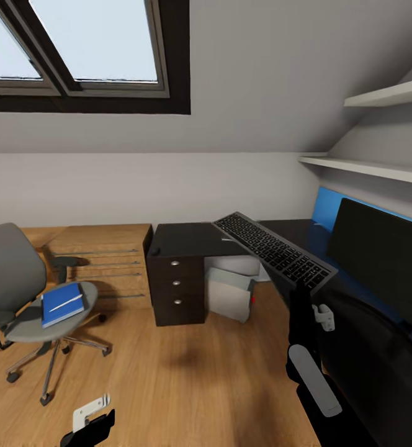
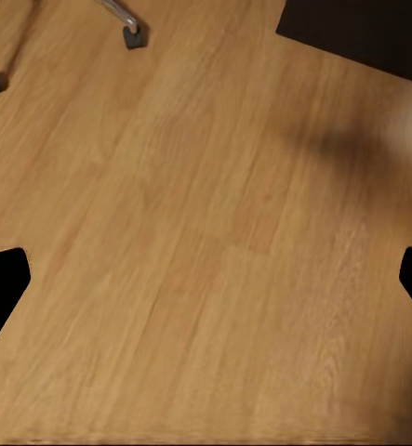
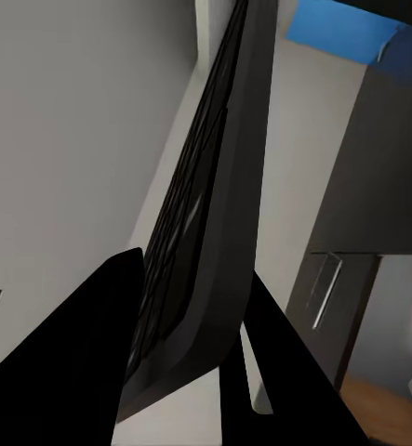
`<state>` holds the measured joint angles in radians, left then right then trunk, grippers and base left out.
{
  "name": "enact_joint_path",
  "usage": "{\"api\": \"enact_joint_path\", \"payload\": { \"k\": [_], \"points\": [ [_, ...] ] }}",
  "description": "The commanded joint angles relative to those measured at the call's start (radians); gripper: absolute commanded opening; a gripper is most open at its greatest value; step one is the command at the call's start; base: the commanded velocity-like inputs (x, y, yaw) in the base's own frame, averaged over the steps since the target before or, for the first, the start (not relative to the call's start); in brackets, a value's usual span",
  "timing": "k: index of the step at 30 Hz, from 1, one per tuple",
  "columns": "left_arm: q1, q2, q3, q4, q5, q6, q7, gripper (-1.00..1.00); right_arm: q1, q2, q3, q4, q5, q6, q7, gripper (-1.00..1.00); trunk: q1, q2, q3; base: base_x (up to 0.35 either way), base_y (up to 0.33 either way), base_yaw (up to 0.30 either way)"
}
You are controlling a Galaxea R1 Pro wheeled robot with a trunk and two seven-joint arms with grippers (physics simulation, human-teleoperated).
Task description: In the bedroom, organize the workspace by keeping the computer under the desk, ensuring the monitor is on the desk, placing the keyboard on the desk next to the monitor, placing the mouse on the desk next to the keyboard, moving the folder from the swivel chair onto the desk next to the mouse, stacking the notebook on top of the folder with the pen on top of the notebook, and positioning the swivel chair next to the desk.
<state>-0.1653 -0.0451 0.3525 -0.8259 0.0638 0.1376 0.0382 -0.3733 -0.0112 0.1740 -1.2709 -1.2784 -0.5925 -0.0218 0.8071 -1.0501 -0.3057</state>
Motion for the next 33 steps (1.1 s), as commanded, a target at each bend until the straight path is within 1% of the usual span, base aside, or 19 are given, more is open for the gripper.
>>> {"api": "enact_joint_path", "payload": {
  "k": [1, 5, 8, 11, 12, 13, 14, 16, 17, 19, 20, 21, 22, 23, 25, 27, 28, 33],
  "points": [
    [0.0, -0.001, 0.002, -0.002, 0.007, 0.006, 0.002, 1.0, -0.001, -0.001, 0.003, -0.001, 0.0, -0.006, -0.003, -1.0, -0.001, -0.001, -0.001, -0.321, -0.159, 0.0],
    [0.0, -0.001, 0.002, -0.002, 0.007, 0.006, 0.002, 1.0, -0.001, -0.001, 0.004, 0.014, 0.001, -0.007, -0.003, -1.0, -0.001, -0.001, -0.001, -0.31, -0.174, 0.0],
    [0.0, -0.001, 0.001, -0.002, 0.007, 0.005, 0.002, 1.0, -0.002, 0.001, 0.005, 0.074, 0.004, -0.018, -0.007, -1.0, -0.001, -0.001, -0.001, -0.305, -0.181, 0.0],
    [0.0, -0.001, 0.001, -0.002, 0.007, 0.006, 0.002, 1.0, -0.002, 0.002, 0.004, 0.091, 0.004, -0.04, -0.01, -1.0, -0.001, -0.001, -0.001, -0.304, -0.182, 0.0],
    [0.0, -0.001, 0.002, -0.002, 0.007, 0.006, 0.002, 1.0, -0.002, 0.011, 0.004, 0.098, 0.003, -0.069, -0.011, -1.0, -0.001, -0.001, -0.001, -0.294, -0.181, 0.0],
    [0.0, -0.001, 0.002, -0.002, 0.007, 0.005, 0.002, 1.0, -0.002, 0.024, 0.003, 0.105, 0.003, -0.083, -0.011, -1.0, -0.001, -0.001, -0.001, -0.264, -0.176, 0.0],
    [0.0, -0.001, 0.002, -0.002, 0.007, 0.005, 0.002, 1.0, -0.002, 0.032, 0.002, 0.109, 0.003, -0.09, -0.012, -1.0, -0.001, -0.001, -0.001, -0.244, -0.17, 0.0],
    [0.0, -0.001, 0.002, -0.002, 0.007, 0.006, 0.002, 1.0, -0.003, 0.071, -0.002, 0.133, 0.004, -0.11, -0.012, -1.0, -0.001, -0.001, -0.001, -0.157, -0.116, 0.0],
    [0.0, -0.001, 0.002, -0.002, 0.007, 0.006, 0.002, 1.0, -0.003, 0.077, -0.002, 0.137, 0.004, -0.112, -0.012, -1.0, -0.001, -0.001, -0.001, -0.091, -0.069, 0.0],
    [0.0, -0.001, 0.002, -0.002, 0.007, 0.006, 0.002, 1.0, -0.003, 0.1, -0.003, 0.155, 0.005, -0.122, -0.012, -1.0, -0.001, -0.001, -0.001, -0.048, -0.036, 0.0],
    [0.0, -0.001, 0.002, -0.002, 0.007, 0.006, 0.002, 1.0, -0.003, 0.107, -0.003, 0.159, 0.005, -0.127, -0.012, -1.0, -0.001, -0.001, -0.001, -0.03, -0.023, 0.0],
    [0.0, -0.001, 0.002, -0.002, 0.007, 0.006, 0.002, 1.0, -0.003, 0.123, -0.003, 0.168, 0.005, -0.147, -0.012, -1.0, -0.001, -0.001, -0.001, -0.019, -0.014, 0.0],
    [0.0, -0.001, 0.002, -0.002, 0.007, 0.006, 0.002, 1.0, -0.003, 0.131, -0.003, 0.173, 0.005, -0.16, -0.012, -1.0, -0.001, -0.001, -0.001, -0.015, -0.012, 0.0],
    [0.0, -0.001, 0.002, -0.002, 0.007, 0.005, 0.002, 1.0, -0.003, 0.147, -0.003, 0.184, 0.005, -0.195, -0.012, -1.0, -0.001, -0.001, -0.001, -0.01, -0.007, 0.0],
    [0.0, -0.001, 0.002, -0.002, 0.007, 0.005, 0.001, 1.0, -0.003, 0.167, -0.002, 0.207, 0.005, -0.275, -0.012, -1.0, -0.001, -0.001, -0.001, -0.005, -0.004, 0.0],
    [0.0, -0.001, 0.002, -0.002, 0.007, 0.005, 0.001, 1.0, -0.004, 0.183, -0.001, 0.222, 0.004, -0.338, -0.013, -1.0, -0.001, -0.001, -0.001, -0.002, -0.002, 0.0],
    [0.0, -0.001, 0.002, -0.002, 0.007, 0.005, 0.001, 1.0, -0.004, 0.186, -0.001, 0.227, 0.004, -0.359, -0.013, -1.0, -0.001, -0.001, -0.001, -0.001, -0.001, 0.0],
    [0.0, -0.001, 0.002, -0.002, 0.007, 0.005, 0.0, 1.0, -0.004, 0.186, -0.001, 0.229, 0.004, -0.369, -0.013, -1.0, -0.001, -0.001, -0.001, 0.0, 0.0, 0.0]
  ]
}}
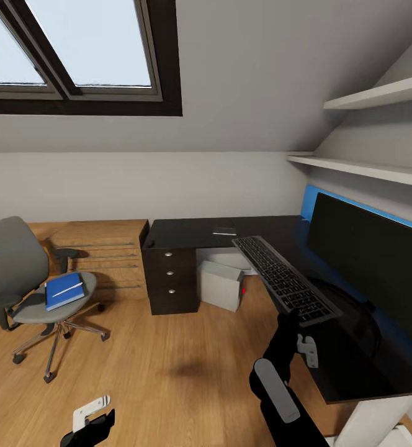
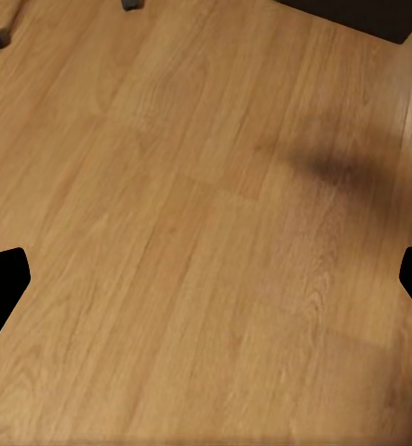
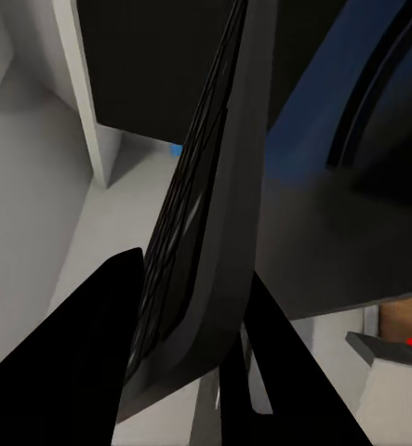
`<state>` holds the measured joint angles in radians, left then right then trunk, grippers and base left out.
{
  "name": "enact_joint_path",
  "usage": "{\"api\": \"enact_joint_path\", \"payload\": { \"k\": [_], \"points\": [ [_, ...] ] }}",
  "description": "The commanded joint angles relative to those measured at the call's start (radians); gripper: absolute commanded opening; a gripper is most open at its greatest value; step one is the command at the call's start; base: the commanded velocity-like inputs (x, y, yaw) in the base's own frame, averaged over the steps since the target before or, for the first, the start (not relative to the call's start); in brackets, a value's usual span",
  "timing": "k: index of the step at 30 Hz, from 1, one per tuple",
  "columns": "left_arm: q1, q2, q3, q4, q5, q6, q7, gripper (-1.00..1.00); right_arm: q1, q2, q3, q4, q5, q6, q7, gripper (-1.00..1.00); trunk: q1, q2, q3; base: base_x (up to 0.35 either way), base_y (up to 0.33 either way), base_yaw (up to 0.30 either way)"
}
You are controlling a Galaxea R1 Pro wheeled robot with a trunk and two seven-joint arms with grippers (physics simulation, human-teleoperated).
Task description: In the bedroom, organize the workspace by keeping the computer under the desk, ensuring the monitor is on the desk, placing the keyboard on the desk next to the monitor, placing the mouse on the desk next to the keyboard, moving the folder from the swivel chair onto the desk next to the mouse, stacking the notebook on top of the folder with the pen on top of the notebook, and positioning the swivel chair next to the desk.
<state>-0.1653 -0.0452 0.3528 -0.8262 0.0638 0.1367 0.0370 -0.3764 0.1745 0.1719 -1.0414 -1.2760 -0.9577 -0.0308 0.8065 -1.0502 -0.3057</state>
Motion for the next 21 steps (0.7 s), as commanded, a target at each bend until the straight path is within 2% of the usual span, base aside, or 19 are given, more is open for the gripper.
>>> {"api": "enact_joint_path", "payload": {
  "k": [1, 5, 10, 12, 14, 17, 21],
  "points": [
    [0.0, -0.001, 0.002, -0.002, 0.007, 0.006, 0.002, 1.0, -0.001, 0.0, 0.001, 0.001, 0.001, -0.012, -0.004, -1.0, 0.0, -0.001, -0.001, 0.0, 0.0, 0.0],
    [0.0, 0.001, 0.002, -0.002, 0.008, 0.007, 0.002, 1.0, -0.001, 0.0, 0.0, 0.018, 0.003, -0.088, -0.008, -1.0, 0.0, -0.001, -0.001, 0.0, 0.0, 0.0],
    [0.0, 0.004, 0.003, -0.002, 0.01, 0.008, 0.004, 1.0, -0.001, 0.0, -0.005, 0.02, 0.007, -0.089, -0.005, -1.0, 0.0, -0.001, -0.001, 0.0, 0.0, 0.0],
    [0.0, 0.007, 0.006, 0.003, 0.01, 0.007, 0.002, 1.0, -0.001, -0.019, -0.006, 0.02, 0.005, -0.089, -0.005, -1.0, 0.0, -0.001, -0.001, 0.0, 0.0, 0.0],
    [0.0, 0.011, 0.007, 0.021, 0.01, 0.006, 0.001, 1.0, -0.001, -0.027, -0.005, 0.021, 0.005, -0.089, -0.005, -1.0, 0.0, -0.001, -0.001, 0.0, 0.0, 0.0],
    [0.0, 0.029, 0.008, 0.061, 0.011, 0.006, 0.0, 1.0, -0.001, -0.034, -0.001, 0.023, 0.007, -0.089, 0.001, -1.0, 0.0, -0.001, -0.001, 0.0, 0.0, 0.0],
    [0.0, 0.034, 0.008, 0.079, 0.01, 0.006, 0.003, 1.0, -0.001, -0.036, -0.001, 0.022, 0.007, -0.089, 0.003, -1.0, 0.0, -0.001, -0.001, 0.0, 0.0, 0.0]
  ]
}}
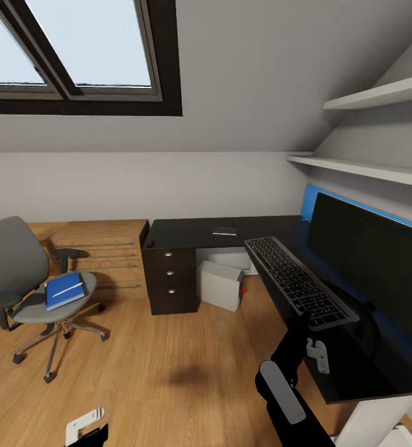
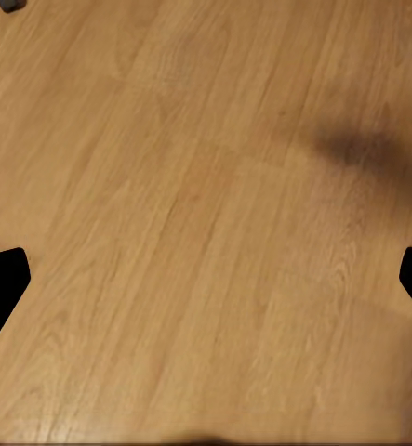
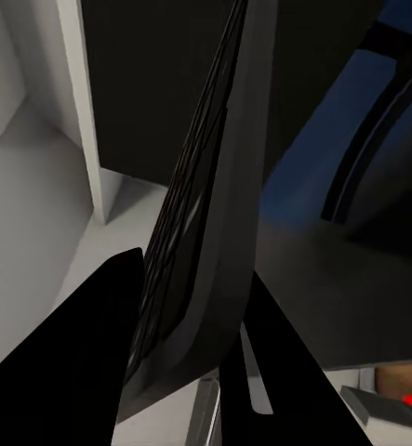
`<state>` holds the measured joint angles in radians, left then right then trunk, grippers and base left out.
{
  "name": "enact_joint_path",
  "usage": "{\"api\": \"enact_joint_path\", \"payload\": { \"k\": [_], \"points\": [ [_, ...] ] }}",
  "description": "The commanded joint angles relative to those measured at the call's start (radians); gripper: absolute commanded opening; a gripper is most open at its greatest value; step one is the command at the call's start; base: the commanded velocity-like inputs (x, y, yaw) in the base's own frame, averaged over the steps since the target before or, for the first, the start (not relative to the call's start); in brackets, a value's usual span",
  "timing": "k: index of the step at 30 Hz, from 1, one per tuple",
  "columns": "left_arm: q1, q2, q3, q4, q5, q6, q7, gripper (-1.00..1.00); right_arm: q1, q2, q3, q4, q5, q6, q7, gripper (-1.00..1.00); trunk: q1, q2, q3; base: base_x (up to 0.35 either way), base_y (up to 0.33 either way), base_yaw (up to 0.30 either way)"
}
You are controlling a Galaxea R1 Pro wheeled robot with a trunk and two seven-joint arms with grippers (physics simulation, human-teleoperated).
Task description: In the bedroom, organize the workspace by keeping the computer under the desk, ensuring the monitor is on the desk, placing the keyboard on the desk next to the monitor, placing the mouse on the desk next to the keyboard, moving the folder from the swivel chair onto the desk next to the mouse, stacking the notebook on top of the folder with the pen on top of the notebook, and positioning the swivel chair next to the desk.
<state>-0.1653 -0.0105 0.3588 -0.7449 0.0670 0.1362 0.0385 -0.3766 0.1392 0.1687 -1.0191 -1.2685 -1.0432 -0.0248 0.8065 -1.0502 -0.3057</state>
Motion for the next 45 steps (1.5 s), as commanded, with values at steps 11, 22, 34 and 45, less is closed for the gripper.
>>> {"api": "enact_joint_path", "payload": {
  "k": [11, 22, 34, 45],
  "points": [
    [0.0, -0.002, 0.0, 0.012, 0.005, 0.005, 0.0, 1.0, -0.001, -0.001, 0.003, -0.001, -0.006, -0.004, -0.004, -1.0, 0.0, -0.001, -0.001, 0.0, 0.0, 0.0],
    [0.0, -0.002, 0.002, 0.012, 0.005, 0.005, -0.002, 1.0, -0.001, -0.001, 0.004, 0.043, -0.006, -0.004, -0.004, -1.0, 0.0, -0.001, -0.001, 0.0, 0.0, 0.0],
    [0.0, -0.002, 0.002, 0.012, 0.006, 0.005, -0.005, 1.0, -0.002, -0.013, -0.004, 0.133, -0.003, -0.004, -0.01, -1.0, 0.0, -0.001, -0.001, -0.158, -0.043, 0.0],
    [0.0, -0.001, 0.002, 0.012, 0.007, 0.005, -0.005, 1.0, -0.011, -0.037, -0.016, 0.214, -0.003, -0.004, -0.053, -1.0, 0.0, -0.001, -0.001, -0.181, -0.066, 0.0]
  ]
}}
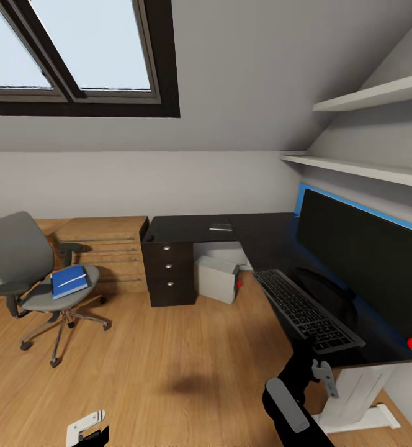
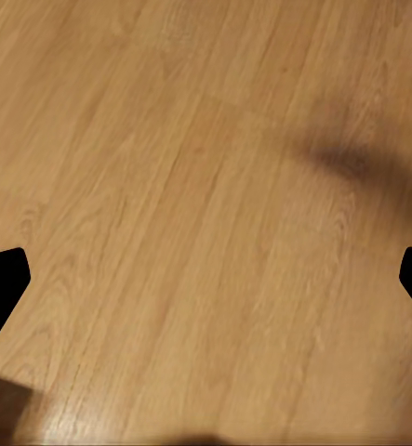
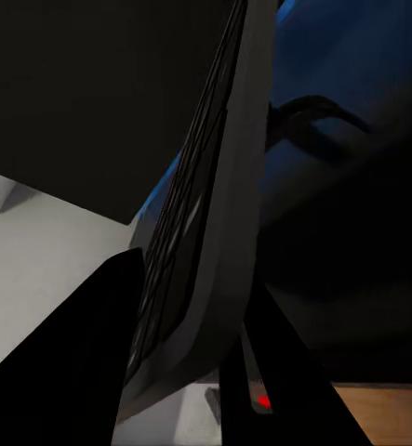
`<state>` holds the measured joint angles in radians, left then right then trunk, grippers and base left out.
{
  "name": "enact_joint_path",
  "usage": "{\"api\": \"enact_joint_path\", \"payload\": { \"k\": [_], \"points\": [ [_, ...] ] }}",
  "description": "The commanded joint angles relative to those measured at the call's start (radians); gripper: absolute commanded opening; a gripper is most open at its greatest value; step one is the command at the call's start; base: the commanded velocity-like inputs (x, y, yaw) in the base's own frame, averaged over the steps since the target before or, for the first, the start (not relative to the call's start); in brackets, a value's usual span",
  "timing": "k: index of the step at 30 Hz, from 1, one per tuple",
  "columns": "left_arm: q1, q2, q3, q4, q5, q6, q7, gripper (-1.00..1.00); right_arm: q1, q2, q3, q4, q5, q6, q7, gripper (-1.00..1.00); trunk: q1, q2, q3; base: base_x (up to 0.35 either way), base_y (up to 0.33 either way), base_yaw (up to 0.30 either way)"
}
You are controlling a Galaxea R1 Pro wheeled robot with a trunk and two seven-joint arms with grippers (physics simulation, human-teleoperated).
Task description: In the bedroom, organize the workspace by keeping the computer under the desk, ensuring the monitor is on the desk, placing the keyboard on the desk next to the monitor, placing the mouse on the desk next to the keyboard, moving the folder from the swivel chair onto the desk next to the mouse, stacking the notebook on top of the folder with the pen on top of the notebook, and positioning the swivel chair next to the desk.
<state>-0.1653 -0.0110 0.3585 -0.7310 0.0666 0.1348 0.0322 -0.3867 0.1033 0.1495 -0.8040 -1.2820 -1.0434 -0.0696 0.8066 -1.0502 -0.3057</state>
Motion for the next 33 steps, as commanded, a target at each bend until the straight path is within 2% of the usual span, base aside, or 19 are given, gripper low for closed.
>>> {"api": "enact_joint_path", "payload": {
  "k": [1, 10, 19, 33],
  "points": [
    [0.0, -0.001, 0.002, -0.002, 0.007, 0.006, 0.002, 1.0, -0.002, -0.002, 0.002, 0.003, 0.01, -0.004, -0.011, -1.0, 0.0, -0.001, -0.001, -0.032, -0.009, 0.0],
    [0.0, -0.001, 0.002, -0.002, 0.007, 0.006, 0.002, 1.0, -0.008, -0.018, -0.013, 0.016, 0.009, -0.004, -0.018, -1.0, 0.0, -0.001, -0.001, -0.008, -0.002, 0.0],
    [0.0, -0.001, 0.002, -0.002, 0.007, 0.006, 0.002, 1.0, -0.009, -0.02, -0.036, 0.017, 0.009, -0.004, -0.018, -1.0, 0.0, -0.001, -0.001, 0.001, 0.0, 0.0],
    [0.0, -0.001, 0.002, -0.002, 0.007, 0.007, 0.002, 1.0, -0.009, -0.017, -0.044, 0.016, 0.006, -0.004, -0.017, -1.0, 0.0, -0.001, -0.001, 0.133, 0.062, 0.0]
  ]
}}
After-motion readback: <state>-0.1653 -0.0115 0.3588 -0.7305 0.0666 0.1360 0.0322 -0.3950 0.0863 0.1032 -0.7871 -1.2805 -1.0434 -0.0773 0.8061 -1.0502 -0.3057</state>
